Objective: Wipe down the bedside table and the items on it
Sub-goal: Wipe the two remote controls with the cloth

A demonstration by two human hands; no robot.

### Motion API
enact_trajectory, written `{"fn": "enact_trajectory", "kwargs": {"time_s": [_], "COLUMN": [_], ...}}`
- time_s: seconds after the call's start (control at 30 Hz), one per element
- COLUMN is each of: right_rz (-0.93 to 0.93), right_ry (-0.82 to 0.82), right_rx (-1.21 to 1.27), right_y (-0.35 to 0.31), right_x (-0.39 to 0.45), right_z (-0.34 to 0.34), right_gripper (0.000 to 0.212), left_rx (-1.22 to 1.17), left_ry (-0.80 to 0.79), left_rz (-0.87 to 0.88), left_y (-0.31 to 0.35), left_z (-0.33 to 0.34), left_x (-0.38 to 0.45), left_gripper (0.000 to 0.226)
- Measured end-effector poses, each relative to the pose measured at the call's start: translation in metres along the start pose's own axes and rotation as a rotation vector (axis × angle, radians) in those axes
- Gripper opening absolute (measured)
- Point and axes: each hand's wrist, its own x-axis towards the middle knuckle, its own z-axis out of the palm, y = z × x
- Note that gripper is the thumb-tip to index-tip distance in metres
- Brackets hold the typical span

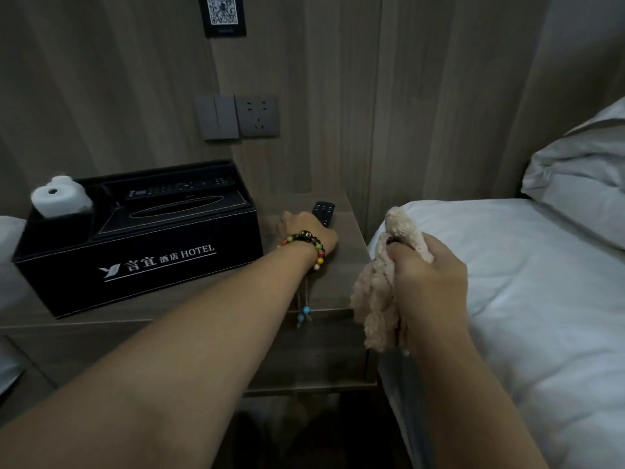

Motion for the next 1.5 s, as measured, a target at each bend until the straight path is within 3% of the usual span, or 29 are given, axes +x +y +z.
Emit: {"fn": "enact_trajectory", "kwargs": {"time_s": [0.13,0.33,0.43,0.67,0.73,0.8,0.9,0.97,1.17,1.3,1.5], "right_rz": [-0.04,-0.108,-0.138,-0.517,-0.576,-0.602,-0.631,-0.606,-0.481,-0.434,-0.429], "right_ry": [-0.019,-0.071,-0.07,-0.03,-0.068,-0.135,-0.188,-0.192,-0.29,-0.331,-0.368], "right_rx": [-0.065,-0.153,-0.176,-0.285,-0.299,-0.281,-0.246,-0.218,-0.129,-0.109,-0.11], "right_y": [0.001,0.002,0.006,0.006,0.007,0.006,0.001,0.0,0.002,0.005,0.006], "right_x": [0.0,-0.004,-0.009,-0.046,-0.053,-0.059,-0.07,-0.073,-0.078,-0.08,-0.076], "right_z": [0.003,0.008,0.016,0.046,0.052,0.056,0.063,0.073,0.107,0.123,0.137], "right_gripper": [0.024,0.012,0.012,0.034,0.036,0.037,0.034,0.037,0.038,0.038,0.038], "left_rx": [-0.111,-0.044,-0.038,-0.544,-0.584,-0.54,-0.338,-0.214,0.297,0.415,0.611], "left_ry": [0.036,-0.019,-0.081,-0.082,-0.084,-0.034,0.151,0.19,-0.013,-0.113,-0.163], "left_rz": [-0.109,-0.135,-0.023,0.265,0.332,0.371,0.32,0.271,0.3,0.258,0.217], "left_y": [-0.001,0.0,-0.004,-0.05,-0.078,-0.111,-0.158,-0.176,-0.164,-0.152,-0.148], "left_z": [0.006,0.003,-0.008,-0.097,-0.138,-0.18,-0.227,-0.24,-0.218,-0.21,-0.199], "left_x": [0.003,-0.001,-0.007,-0.058,-0.068,-0.069,-0.048,-0.027,0.018,0.035,0.041], "left_gripper": [0.056,0.059,0.059,0.032,0.028,0.031,0.03,0.027,0.039,0.033,0.044]}}
